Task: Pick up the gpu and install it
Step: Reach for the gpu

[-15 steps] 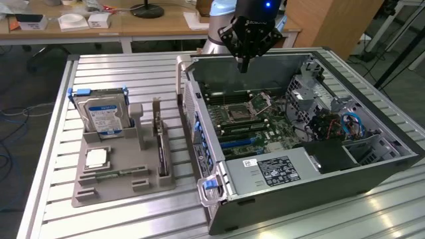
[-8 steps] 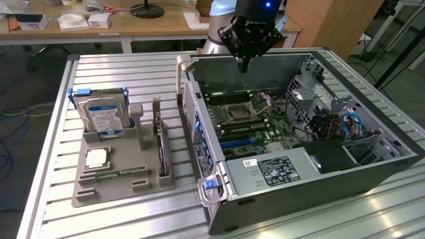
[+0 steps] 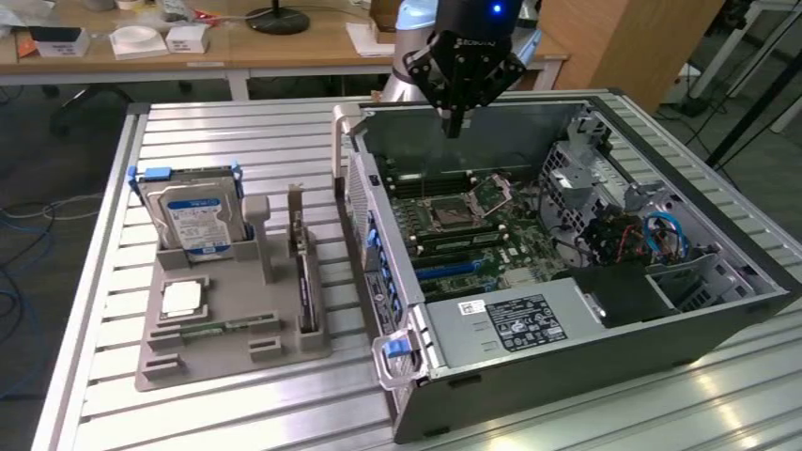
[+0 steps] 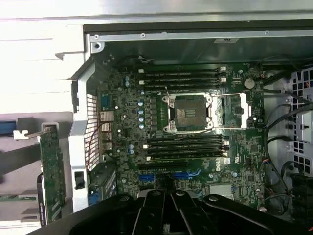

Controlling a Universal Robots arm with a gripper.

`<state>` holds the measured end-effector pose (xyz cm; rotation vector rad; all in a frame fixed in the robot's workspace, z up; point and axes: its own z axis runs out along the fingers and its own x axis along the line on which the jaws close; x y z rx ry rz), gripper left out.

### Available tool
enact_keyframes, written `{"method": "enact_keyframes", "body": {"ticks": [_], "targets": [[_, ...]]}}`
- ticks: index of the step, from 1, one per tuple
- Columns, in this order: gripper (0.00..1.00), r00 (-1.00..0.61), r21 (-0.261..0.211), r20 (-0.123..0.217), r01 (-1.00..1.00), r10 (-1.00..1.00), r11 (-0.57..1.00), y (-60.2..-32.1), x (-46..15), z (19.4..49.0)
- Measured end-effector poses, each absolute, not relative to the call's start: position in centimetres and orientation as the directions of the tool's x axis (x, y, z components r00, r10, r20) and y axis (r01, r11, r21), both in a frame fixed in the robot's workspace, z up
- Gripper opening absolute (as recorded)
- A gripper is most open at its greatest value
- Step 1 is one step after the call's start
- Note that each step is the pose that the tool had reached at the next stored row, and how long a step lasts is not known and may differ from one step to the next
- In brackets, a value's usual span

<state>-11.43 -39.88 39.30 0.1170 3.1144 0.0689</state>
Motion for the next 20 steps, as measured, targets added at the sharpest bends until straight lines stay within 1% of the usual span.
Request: {"method": "enact_keyframes", "body": {"ticks": [20], "targets": [[0.11, -0.997, 0.045, -0.02, 0.074, 0.075, 0.996, -39.9, -15.0, 39.2]]}}
